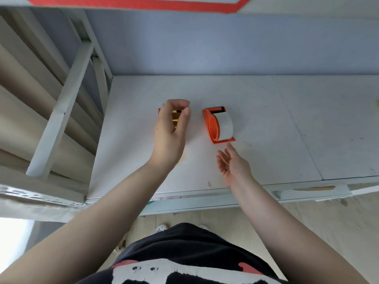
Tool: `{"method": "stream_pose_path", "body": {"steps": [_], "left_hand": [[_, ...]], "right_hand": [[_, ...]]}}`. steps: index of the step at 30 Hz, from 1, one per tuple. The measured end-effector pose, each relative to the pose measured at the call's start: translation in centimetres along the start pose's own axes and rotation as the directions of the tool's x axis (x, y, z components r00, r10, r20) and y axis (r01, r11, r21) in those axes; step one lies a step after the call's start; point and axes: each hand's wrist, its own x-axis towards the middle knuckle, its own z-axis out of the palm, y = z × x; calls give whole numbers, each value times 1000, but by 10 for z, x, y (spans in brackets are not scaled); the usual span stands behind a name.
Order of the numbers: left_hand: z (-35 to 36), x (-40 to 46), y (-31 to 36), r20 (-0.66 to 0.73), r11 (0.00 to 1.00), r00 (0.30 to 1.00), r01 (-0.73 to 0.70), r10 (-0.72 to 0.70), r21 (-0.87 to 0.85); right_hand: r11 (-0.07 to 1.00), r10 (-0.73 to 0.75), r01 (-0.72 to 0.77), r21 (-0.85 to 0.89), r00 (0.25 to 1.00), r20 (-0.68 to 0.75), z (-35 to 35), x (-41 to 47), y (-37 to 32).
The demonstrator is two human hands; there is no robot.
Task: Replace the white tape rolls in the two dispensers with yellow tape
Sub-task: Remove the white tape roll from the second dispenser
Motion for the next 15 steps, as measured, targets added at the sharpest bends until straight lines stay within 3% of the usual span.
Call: {"method": "stream_pose_path", "body": {"steps": [3, 5, 9, 12, 15], "left_hand": [[34, -11, -1, 152, 992, 982, 123, -116, -37], [63, -17, -13, 206, 962, 940, 263, -273, 74], [102, -16, -38, 166, 841, 837, 471, -522, 268], [117, -7, -54, 145, 791, 821, 462, -552, 400], [119, 0, -58, 135, 809, 842, 440, -523, 391]], "right_hand": [[990, -91, 87, -109, 995, -35, -16, 23, -18], [967, -150, 147, -207, 989, 2, -23, 39, -28], [943, -133, 157, -292, 986, 102, -24, 64, -44], [923, -112, 171, -345, 977, 184, -18, 74, -52], [902, -121, 195, -385, 971, 206, -16, 85, -54]]}}
